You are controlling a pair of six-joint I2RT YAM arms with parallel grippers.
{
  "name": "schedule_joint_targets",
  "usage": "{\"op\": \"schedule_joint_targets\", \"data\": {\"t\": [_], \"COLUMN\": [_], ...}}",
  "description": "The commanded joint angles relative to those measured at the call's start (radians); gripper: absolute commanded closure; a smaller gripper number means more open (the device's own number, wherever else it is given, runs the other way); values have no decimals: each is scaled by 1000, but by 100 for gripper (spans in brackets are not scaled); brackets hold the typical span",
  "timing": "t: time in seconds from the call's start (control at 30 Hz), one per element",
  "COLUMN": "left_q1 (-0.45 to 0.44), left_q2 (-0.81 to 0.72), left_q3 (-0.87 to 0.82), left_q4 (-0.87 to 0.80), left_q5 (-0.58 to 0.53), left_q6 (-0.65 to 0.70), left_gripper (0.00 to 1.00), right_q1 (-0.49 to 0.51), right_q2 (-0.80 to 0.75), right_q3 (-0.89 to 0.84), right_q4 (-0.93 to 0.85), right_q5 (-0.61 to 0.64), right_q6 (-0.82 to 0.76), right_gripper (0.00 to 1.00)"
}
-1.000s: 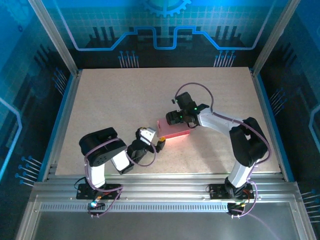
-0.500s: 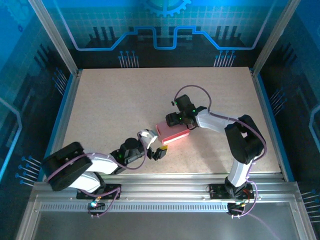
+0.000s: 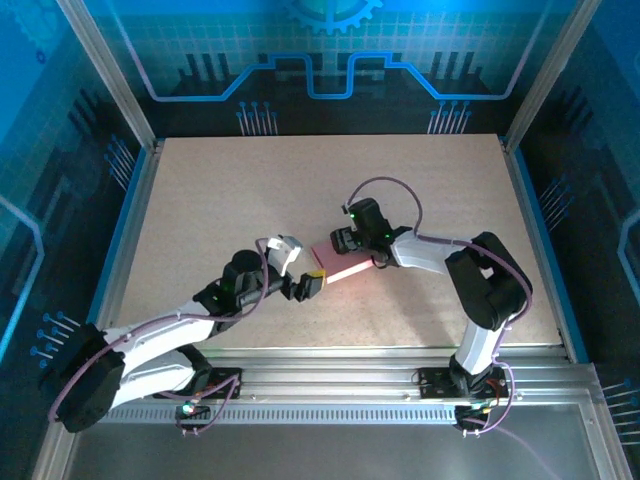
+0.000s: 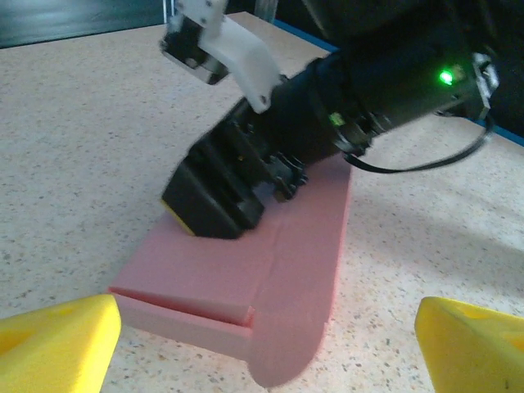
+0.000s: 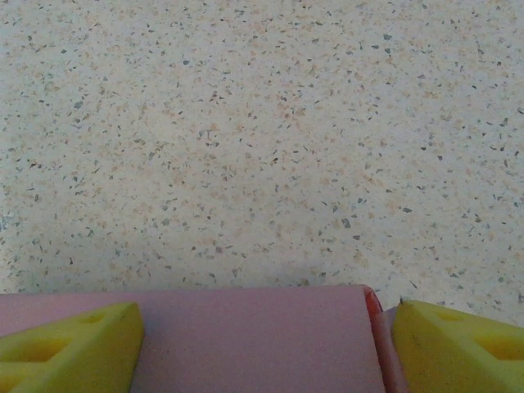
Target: Fold the paper box
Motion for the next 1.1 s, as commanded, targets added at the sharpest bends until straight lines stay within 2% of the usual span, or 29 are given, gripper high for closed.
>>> {"op": "schedule_joint_targets", "data": {"t": [0.0, 0.17, 0.3, 0.4, 0.57, 0.77, 0.93, 1.07], "left_q1": [10, 10, -1, -24, -69, -69, -69, -65], "left_q2": [64, 208, 303, 384, 522, 609, 660, 645], "left_q3": [87, 217, 272, 330, 449, 501, 538, 520], "left_q4": [-127, -223, -230, -280, -412, -485, -524, -473], "left_q5": [-33, -69, -56, -85, -194, -230, -232, -160], "left_q6": [-5, 31, 68, 107, 173, 174, 163, 131], "left_gripper": [11, 19, 39, 40, 39, 41, 46, 45], "right_q1": [3, -12, -55, -78, -79, -114, -139, -162], "right_q2": [-29, -114, -191, -240, -291, -266, -198, -158], "right_q3": [-43, -61, -83, -93, -185, -230, -186, -178], "right_q4": [-49, -32, -29, -70, -131, -178, -218, -173], "right_q5": [-14, -60, -131, -151, -174, -214, -281, -390], "right_q6": [16, 52, 109, 115, 98, 99, 121, 163], "right_gripper": [19, 19, 19, 18, 17, 17, 17, 19]}}
